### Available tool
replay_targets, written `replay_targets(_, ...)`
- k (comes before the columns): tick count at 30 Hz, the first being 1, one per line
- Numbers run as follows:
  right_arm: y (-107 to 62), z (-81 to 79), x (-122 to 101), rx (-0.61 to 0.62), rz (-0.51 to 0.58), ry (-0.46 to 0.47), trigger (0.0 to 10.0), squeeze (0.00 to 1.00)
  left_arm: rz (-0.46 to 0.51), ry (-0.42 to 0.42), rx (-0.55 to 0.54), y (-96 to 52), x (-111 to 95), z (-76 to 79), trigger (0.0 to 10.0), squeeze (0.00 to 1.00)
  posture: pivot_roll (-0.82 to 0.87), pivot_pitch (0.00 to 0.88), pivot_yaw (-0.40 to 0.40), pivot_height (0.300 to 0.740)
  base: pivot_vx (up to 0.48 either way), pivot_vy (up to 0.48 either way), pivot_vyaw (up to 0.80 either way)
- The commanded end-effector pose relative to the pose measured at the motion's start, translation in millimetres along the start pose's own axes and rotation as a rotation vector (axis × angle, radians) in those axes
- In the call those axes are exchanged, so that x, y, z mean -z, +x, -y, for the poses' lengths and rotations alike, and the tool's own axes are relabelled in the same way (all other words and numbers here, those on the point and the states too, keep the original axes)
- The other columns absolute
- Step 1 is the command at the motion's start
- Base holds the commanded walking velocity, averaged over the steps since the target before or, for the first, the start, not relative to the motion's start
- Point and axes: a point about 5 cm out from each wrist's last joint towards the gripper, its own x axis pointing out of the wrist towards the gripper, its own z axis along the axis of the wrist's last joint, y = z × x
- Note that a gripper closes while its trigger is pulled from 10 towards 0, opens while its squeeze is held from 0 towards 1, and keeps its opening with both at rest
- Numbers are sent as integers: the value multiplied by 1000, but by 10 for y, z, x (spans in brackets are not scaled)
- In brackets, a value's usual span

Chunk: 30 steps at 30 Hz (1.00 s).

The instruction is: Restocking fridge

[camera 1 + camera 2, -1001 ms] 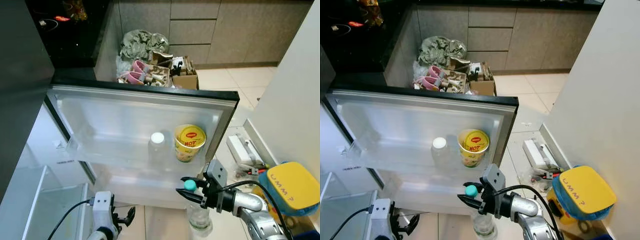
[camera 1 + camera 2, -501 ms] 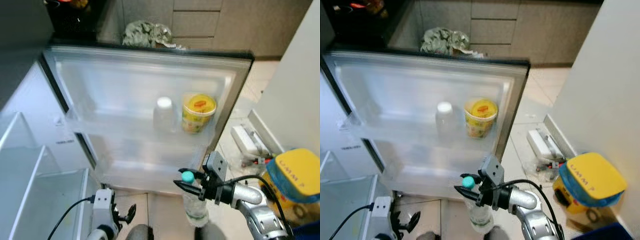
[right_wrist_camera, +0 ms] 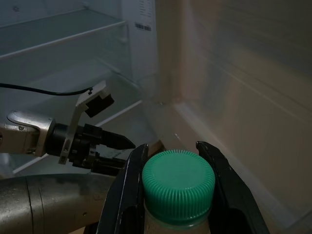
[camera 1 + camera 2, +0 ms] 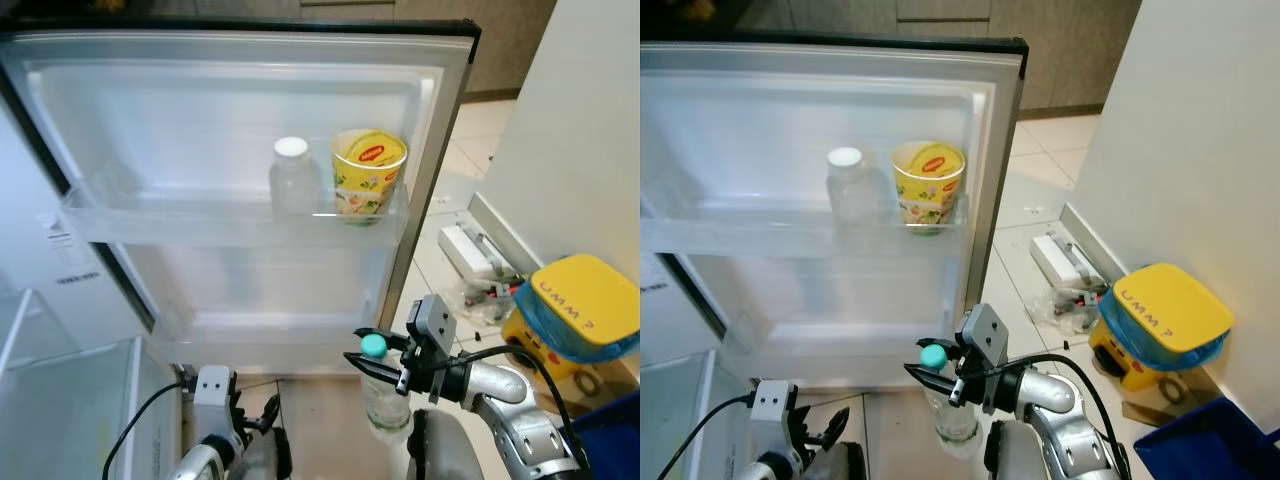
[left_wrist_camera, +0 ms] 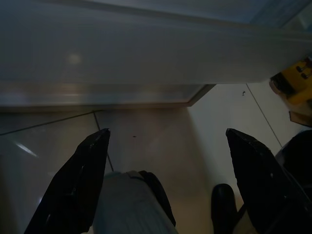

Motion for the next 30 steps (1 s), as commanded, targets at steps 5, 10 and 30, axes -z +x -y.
replay_targets(5,29,25,-205,-8,55,-38,10000,0,21,-12,18,6,5,45,10000,0,-51,97,-30,504,0,0,0)
replay_targets(10,47,28,-316,-15,88,-54,10000,0,38,-13,30,26,-21,66,10000,0,-52,97,-31,489,0,0,0)
replay_targets(30,248,189,-606,54,242,-114,10000,0,90,-17,50,57,-107,79,10000,0,-44,109,-29,455,0,0,0)
